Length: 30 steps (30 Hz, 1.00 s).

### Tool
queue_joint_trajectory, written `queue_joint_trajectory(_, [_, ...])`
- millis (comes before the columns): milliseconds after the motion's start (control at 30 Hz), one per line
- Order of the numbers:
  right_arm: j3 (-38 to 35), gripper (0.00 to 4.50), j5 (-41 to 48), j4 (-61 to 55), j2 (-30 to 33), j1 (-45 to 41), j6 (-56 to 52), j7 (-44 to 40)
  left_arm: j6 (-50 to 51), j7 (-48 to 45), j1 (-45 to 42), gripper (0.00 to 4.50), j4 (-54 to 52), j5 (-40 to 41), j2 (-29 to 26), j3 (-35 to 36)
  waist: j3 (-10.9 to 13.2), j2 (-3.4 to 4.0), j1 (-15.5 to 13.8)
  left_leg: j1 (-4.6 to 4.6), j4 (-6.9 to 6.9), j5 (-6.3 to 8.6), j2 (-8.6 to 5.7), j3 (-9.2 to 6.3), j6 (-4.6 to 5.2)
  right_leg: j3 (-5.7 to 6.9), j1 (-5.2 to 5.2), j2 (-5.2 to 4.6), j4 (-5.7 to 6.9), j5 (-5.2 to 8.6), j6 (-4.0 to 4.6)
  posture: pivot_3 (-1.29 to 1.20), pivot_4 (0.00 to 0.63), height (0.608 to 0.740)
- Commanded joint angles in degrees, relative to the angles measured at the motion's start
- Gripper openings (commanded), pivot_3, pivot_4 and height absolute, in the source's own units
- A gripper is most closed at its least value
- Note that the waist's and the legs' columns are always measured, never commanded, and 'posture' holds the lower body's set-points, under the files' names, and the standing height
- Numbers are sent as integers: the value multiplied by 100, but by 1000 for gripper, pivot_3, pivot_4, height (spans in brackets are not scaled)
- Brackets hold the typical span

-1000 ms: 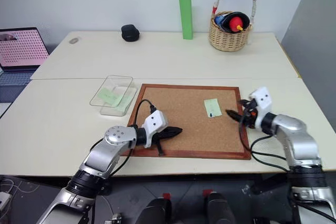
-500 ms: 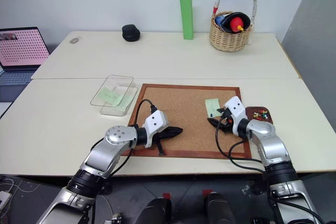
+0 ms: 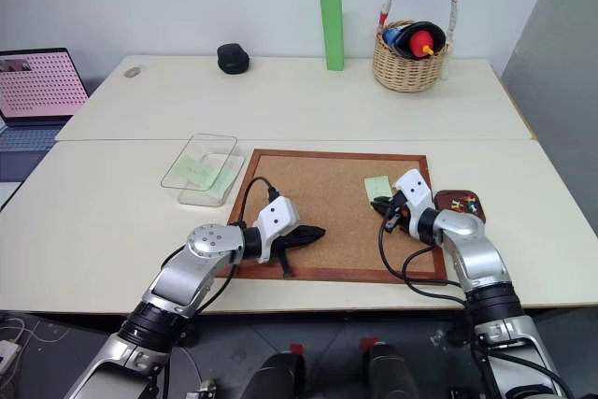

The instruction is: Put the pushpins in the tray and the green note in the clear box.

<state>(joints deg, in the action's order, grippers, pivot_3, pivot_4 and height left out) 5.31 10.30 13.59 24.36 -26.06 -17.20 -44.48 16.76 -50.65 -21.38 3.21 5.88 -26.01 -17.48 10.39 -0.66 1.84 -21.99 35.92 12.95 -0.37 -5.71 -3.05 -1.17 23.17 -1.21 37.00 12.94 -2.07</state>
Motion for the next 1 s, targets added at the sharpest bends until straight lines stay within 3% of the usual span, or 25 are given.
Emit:
queue_joint_trajectory(33, [-174,13,132,-397,154,-37,40,-133,180,-68,255,0,306,-259,-91,-280,0,0,0,0,0,0,0,0,0,0,0,0,0,0,0,0,150,740])
queue_joint_trajectory(333, [-252,13,430,-1096,322,-396,-277,-399,97,69,259,0,343,-259,-7,-217,0,1,0,0,-3,0,1,-1,0,1,1,0,-1,0,-1,0,150,740])
queue_joint_trajectory(600, [-133,13,451,-1346,513,-518,-518,-550,-994,537,-10,0,-12,237,541,623,13,-12,-37,-17,5,0,-5,-8,0,6,7,-6,-4,-2,-3,0,150,740])
queue_joint_trajectory(633, [-113,0,440,-1375,531,-531,-555,-567,-1072,497,-41,394,-104,269,507,685,15,-14,-27,-24,5,0,-4,-9,0,7,12,-6,-4,-3,-5,0,150,740])
queue_joint_trajectory(1000, [108,0,375,-1559,733,-597,-860,-701,-1885,165,-208,2399,-399,119,11,802,18,-13,-3,-43,0,0,-1,-14,0,13,31,0,-3,-3,-3,0,150,740])
